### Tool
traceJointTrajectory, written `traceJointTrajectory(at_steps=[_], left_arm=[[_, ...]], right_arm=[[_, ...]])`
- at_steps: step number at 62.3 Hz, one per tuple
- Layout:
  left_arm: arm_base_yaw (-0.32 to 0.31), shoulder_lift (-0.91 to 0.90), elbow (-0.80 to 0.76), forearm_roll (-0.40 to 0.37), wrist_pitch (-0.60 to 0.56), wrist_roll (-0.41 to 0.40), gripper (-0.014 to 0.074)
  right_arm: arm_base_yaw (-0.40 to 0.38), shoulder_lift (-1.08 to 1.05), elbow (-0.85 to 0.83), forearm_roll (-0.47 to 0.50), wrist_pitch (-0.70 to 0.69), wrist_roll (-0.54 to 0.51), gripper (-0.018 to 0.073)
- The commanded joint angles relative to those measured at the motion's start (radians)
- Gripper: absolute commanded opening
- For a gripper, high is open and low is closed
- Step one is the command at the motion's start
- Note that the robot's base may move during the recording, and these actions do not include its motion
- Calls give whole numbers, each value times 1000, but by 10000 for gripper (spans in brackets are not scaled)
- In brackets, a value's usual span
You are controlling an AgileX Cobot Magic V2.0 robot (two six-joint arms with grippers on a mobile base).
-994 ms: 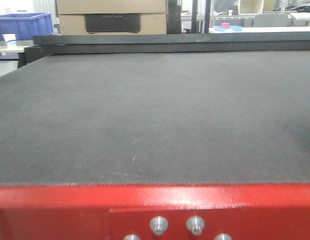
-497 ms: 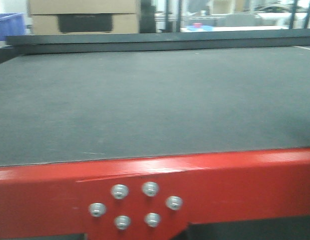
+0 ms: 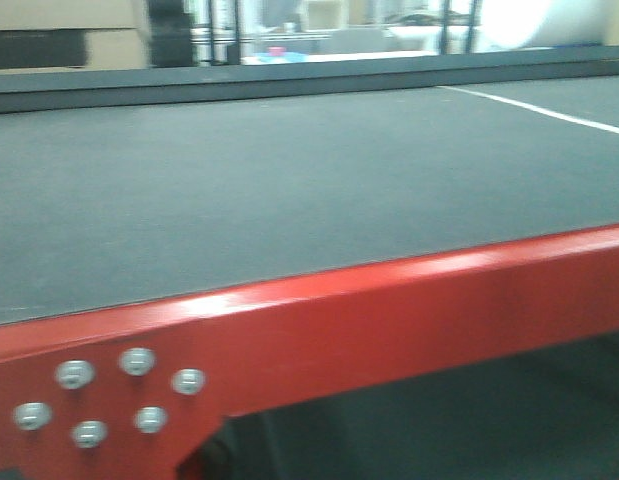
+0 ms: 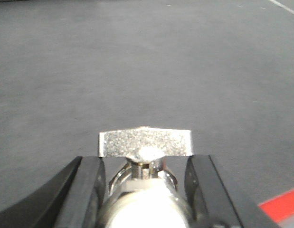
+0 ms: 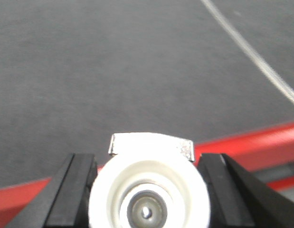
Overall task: Place valve from conveyor to right shelf box
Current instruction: 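Drive the base from the conveyor to the shelf holding both valves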
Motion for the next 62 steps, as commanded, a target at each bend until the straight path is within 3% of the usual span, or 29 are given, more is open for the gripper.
traceJointTrajectory(at_steps=[1, 62], left_arm=[[-4, -5, -7, -13, -53, 1, -111], [-4, -5, -7, -13, -53, 1, -111]], right_arm=[[-6, -12, -8, -12, -86, -3, -167], [-6, -12, -8, -12, -86, -3, -167]])
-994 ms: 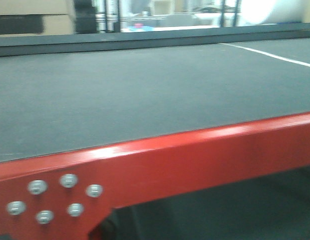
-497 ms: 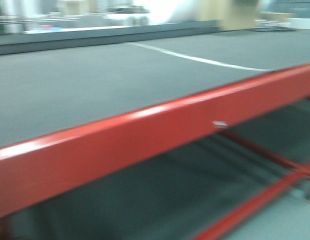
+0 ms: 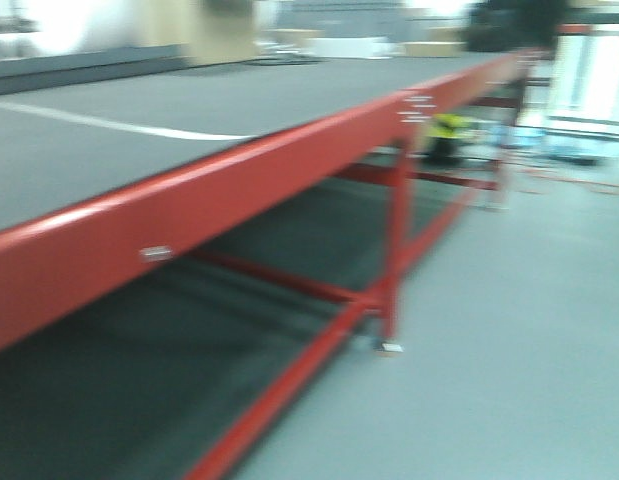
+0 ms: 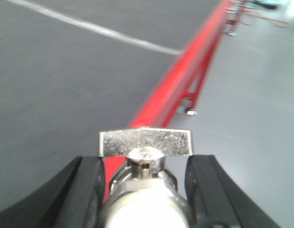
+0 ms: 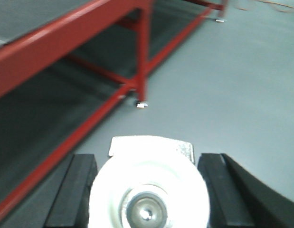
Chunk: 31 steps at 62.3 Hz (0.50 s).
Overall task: Place valve from conveyor to right shelf box
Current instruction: 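Drive the base from the conveyor to the shelf holding both valves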
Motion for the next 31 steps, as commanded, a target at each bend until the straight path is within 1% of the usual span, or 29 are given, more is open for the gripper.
traceJointTrajectory(at_steps=[1, 31], left_arm=[[-4, -5, -7, -13, -52, 1, -111], [-4, -5, -7, -13, -52, 1, -111]], right_arm=[[-6, -12, -8, -12, -84, -3, -167], [-6, -12, -8, -12, -84, -3, -167]])
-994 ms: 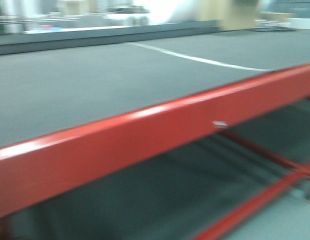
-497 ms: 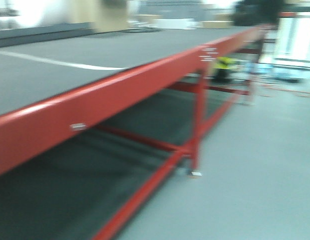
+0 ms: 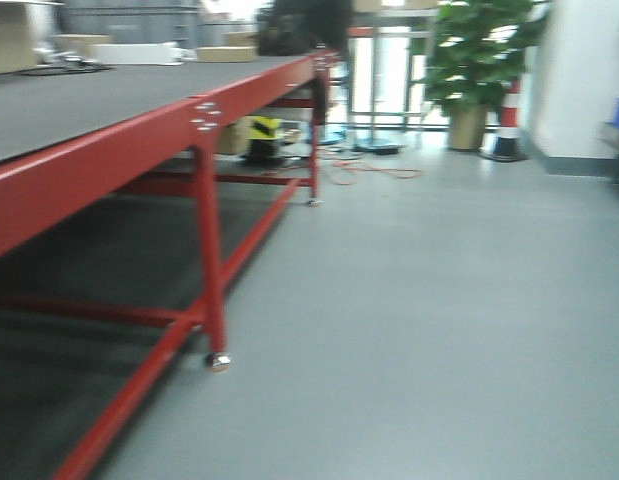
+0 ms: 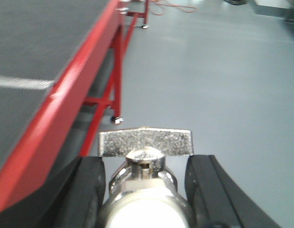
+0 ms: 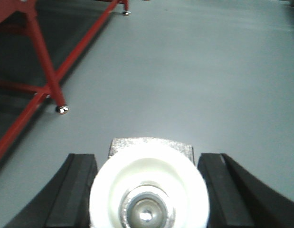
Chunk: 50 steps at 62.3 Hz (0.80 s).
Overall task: Place valve from conveyor to right shelf box
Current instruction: 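Drive the base from the conveyor to the shelf holding both valves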
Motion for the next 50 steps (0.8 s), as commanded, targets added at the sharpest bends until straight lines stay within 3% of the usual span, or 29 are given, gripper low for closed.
traceJointTrajectory(at_steps=[1, 50], left_arm=[[-4, -5, -7, -13, -50, 1, -111], [-4, -5, -7, -13, -50, 1, -111]], right_arm=[[-6, -12, -8, -12, -84, -3, -167], [-6, -12, -8, -12, -84, -3, -167]])
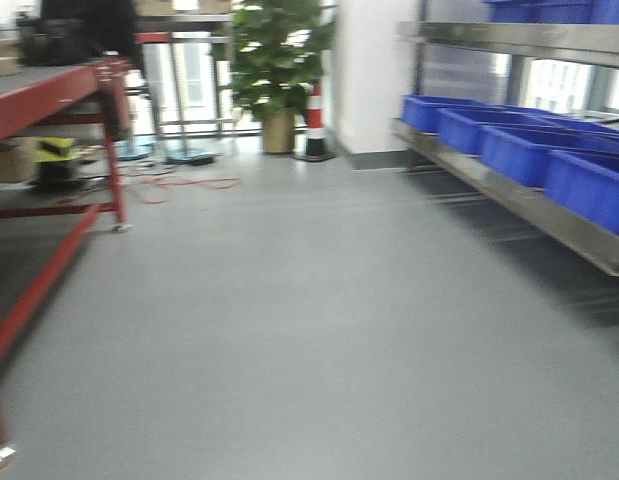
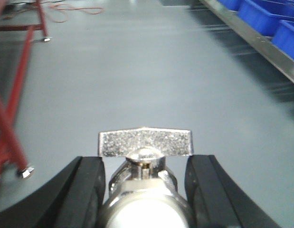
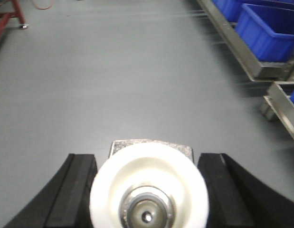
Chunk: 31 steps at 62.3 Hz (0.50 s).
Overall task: Place valve from conveyor to right shelf box
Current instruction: 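Drive the base from the conveyor to the shelf holding both valves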
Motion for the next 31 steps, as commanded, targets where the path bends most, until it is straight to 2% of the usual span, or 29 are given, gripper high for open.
traceJointTrajectory(at_steps=[1, 31], left_arm=[[-4, -5, -7, -13, -50, 1, -111], [-4, -5, -7, -13, -50, 1, -111]], right_arm=[[-6, -12, -8, -12, -84, -3, -167], [-6, -12, -8, -12, -84, -3, -167]])
